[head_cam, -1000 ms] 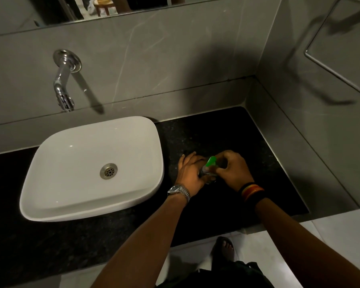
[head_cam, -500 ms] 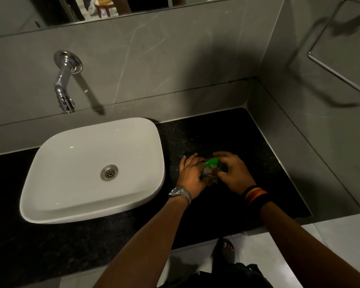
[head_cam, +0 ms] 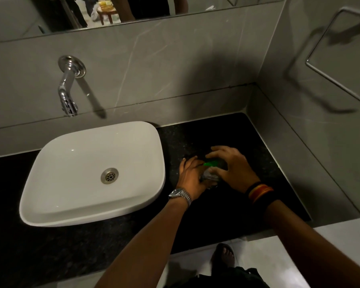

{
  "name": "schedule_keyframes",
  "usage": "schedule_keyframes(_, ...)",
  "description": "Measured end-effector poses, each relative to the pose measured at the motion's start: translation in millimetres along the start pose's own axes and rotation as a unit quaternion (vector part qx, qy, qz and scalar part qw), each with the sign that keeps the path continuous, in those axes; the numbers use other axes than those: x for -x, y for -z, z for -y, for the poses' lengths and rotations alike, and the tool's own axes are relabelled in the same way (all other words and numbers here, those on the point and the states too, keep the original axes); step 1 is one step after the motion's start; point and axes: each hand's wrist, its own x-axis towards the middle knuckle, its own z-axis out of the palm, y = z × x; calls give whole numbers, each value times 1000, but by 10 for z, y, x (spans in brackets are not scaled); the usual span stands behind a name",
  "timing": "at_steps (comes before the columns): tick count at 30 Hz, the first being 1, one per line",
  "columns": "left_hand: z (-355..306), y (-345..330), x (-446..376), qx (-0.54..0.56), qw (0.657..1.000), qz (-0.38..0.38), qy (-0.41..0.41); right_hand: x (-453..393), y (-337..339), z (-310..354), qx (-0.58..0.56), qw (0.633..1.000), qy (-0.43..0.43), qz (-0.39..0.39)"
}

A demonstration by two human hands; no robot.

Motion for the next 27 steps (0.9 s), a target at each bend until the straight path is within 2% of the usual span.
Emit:
schedule_keyframes(6,-22,14,-39,1,1000,10,7,-171,255,192,191,976,53,92)
schedule_keyframes(9,6,-1,-45,3,1000,15,9,-213,280,239,235,961,60,130)
schedule_keyframes(13,41,-9,-65,9,1000,12,10,-258,300,256,242,953,85,161)
schedule_keyframes(21,56,-18,-77,8,1000,8,7,-283,332,177,223,953,125,161)
schedule_keyframes(27,18,14,-72,4,1000,14,15,-266,327,150,204,960,123,148)
